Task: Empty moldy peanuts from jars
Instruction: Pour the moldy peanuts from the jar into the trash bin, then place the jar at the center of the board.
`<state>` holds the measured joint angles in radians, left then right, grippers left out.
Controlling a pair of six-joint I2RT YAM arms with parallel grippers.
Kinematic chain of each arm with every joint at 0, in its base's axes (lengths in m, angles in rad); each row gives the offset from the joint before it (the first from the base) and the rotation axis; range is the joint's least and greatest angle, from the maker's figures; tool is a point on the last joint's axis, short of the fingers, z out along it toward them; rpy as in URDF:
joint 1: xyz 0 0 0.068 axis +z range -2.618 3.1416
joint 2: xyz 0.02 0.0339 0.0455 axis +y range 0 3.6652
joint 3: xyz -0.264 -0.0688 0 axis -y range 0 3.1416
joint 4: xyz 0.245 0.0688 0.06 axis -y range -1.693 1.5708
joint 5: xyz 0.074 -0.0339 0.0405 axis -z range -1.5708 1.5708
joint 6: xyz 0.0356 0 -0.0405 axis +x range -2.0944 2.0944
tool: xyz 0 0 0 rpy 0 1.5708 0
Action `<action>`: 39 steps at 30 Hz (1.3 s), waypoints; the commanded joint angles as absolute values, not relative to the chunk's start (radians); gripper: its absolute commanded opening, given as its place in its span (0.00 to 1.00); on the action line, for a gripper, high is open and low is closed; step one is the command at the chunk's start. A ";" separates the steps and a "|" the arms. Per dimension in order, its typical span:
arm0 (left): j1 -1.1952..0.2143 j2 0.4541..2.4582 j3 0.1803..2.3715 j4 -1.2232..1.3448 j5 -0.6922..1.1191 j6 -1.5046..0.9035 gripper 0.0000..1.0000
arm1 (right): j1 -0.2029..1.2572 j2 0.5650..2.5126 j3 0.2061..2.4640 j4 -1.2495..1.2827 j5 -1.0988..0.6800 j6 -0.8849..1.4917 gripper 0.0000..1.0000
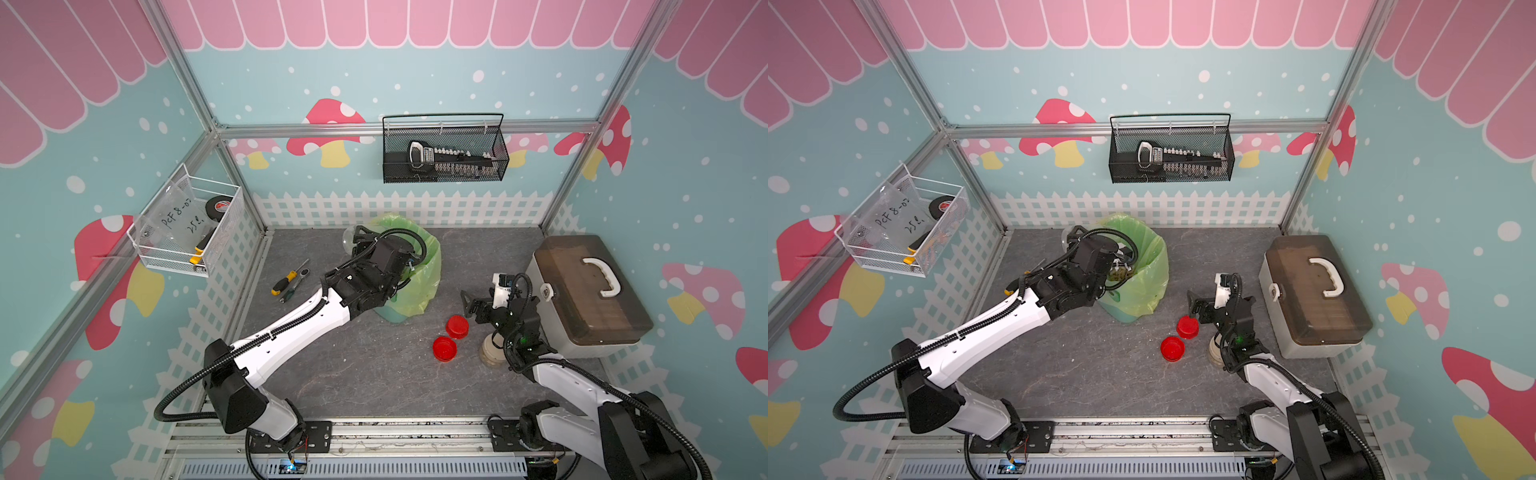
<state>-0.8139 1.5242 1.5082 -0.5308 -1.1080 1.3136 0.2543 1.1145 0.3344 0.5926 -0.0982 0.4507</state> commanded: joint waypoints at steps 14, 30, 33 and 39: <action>-0.791 1.539 1.853 -1.012 -0.632 0.661 0.27 | 0.247 1.089 0.313 0.625 -0.089 0.462 0.99; -0.482 1.438 1.903 -1.057 0.067 0.229 0.28 | 0.247 1.086 0.309 0.632 -0.088 0.465 0.99; -0.454 1.440 1.917 -1.066 0.153 0.182 0.29 | 0.247 1.083 0.306 0.631 -0.086 0.465 0.99; -0.419 1.482 1.998 -1.149 0.295 0.112 0.30 | 0.247 1.085 0.305 0.632 -0.087 0.465 0.99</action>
<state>-0.4442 1.4643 1.9450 -1.0889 0.1516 0.1883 0.2543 1.1015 0.3168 0.6006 -0.0948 0.4549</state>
